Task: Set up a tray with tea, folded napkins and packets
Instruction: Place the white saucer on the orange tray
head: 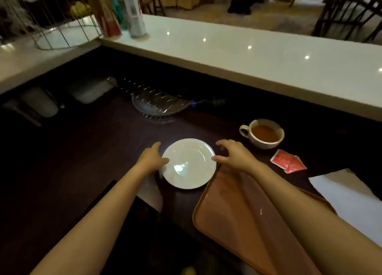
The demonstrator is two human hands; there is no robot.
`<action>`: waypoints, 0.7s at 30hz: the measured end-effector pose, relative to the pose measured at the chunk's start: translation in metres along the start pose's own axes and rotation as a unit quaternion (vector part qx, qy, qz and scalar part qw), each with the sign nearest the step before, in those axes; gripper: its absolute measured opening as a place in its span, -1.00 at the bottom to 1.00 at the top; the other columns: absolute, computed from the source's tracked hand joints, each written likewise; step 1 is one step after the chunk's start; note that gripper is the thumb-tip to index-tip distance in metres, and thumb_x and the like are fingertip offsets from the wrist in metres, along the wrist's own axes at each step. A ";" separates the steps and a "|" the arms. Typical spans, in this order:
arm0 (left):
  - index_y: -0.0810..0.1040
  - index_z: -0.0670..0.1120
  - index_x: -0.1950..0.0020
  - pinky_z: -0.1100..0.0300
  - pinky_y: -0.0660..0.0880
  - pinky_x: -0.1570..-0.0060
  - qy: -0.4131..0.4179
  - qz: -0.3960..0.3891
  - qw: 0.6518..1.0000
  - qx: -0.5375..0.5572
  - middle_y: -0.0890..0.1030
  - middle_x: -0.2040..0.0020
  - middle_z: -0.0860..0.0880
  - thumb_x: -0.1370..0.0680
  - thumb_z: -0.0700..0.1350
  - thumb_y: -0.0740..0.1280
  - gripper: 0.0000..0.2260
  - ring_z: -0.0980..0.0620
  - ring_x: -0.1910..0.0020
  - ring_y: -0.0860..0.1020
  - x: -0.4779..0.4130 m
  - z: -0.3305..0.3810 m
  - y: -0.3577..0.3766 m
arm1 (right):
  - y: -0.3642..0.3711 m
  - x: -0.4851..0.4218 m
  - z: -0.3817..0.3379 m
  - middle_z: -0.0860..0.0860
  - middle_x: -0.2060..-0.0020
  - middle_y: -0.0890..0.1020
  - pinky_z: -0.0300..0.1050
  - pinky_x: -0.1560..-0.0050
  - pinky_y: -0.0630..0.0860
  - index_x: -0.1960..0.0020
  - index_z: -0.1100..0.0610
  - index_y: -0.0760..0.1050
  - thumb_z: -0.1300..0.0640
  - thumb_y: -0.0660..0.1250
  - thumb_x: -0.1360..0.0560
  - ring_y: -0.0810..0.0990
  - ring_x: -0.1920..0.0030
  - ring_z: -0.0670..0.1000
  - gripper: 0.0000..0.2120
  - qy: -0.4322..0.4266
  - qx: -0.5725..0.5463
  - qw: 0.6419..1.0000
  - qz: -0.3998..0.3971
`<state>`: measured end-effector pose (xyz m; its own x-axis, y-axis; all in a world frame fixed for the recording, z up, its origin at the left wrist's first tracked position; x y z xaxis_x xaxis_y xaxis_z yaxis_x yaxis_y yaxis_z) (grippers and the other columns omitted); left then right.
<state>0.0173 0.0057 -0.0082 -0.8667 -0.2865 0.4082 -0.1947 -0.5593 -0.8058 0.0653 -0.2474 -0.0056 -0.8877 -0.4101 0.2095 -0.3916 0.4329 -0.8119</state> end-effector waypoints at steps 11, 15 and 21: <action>0.19 -0.08 -0.44 0.03 0.32 -0.25 0.016 0.030 0.999 0.030 0.33 -0.32 -0.27 -0.44 -0.20 0.35 -0.39 -0.22 -0.29 0.35 0.000 -0.006 0.034 | 0.028 -0.041 -0.013 0.22 -0.13 0.43 -0.10 -0.10 0.36 -0.24 0.15 0.40 0.19 0.36 -0.39 0.46 -0.14 0.21 -0.57 0.007 -0.003 0.999 -0.047; 0.21 -0.06 -0.44 0.02 0.35 -0.22 0.028 0.048 0.998 0.039 0.35 -0.30 -0.26 -0.44 -0.20 0.34 -0.40 -0.22 -0.26 0.38 0.002 -0.001 0.027 | 0.021 -0.041 -0.015 0.23 -0.09 0.43 -0.18 -0.01 0.31 -0.25 0.15 0.42 0.23 0.36 -0.38 0.46 -0.08 0.20 -0.57 -0.001 -0.014 0.999 -0.029; 0.23 -0.04 -0.43 0.09 0.36 -0.13 0.086 0.067 0.993 0.038 0.35 -0.26 -0.23 -0.40 -0.17 0.39 -0.37 -0.21 -0.21 0.40 0.019 0.030 0.018 | -0.007 -0.010 -0.008 0.20 -0.07 0.43 -0.15 0.00 0.31 -0.26 0.16 0.40 0.23 0.35 -0.38 0.46 -0.04 0.17 -0.55 0.005 -0.037 0.999 0.033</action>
<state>0.0114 -0.0331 -0.0017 -0.9491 -0.2292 0.2159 -0.0433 -0.5843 -0.8104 0.0747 -0.2400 0.0027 -0.9145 -0.3711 0.1615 -0.3480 0.5173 -0.7819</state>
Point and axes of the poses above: each hand's wrist, its own x-axis away from the middle knuckle, its own y-axis out of the palm, z = x × y, the point moved 2 cm from there along -x, towards the middle knuckle
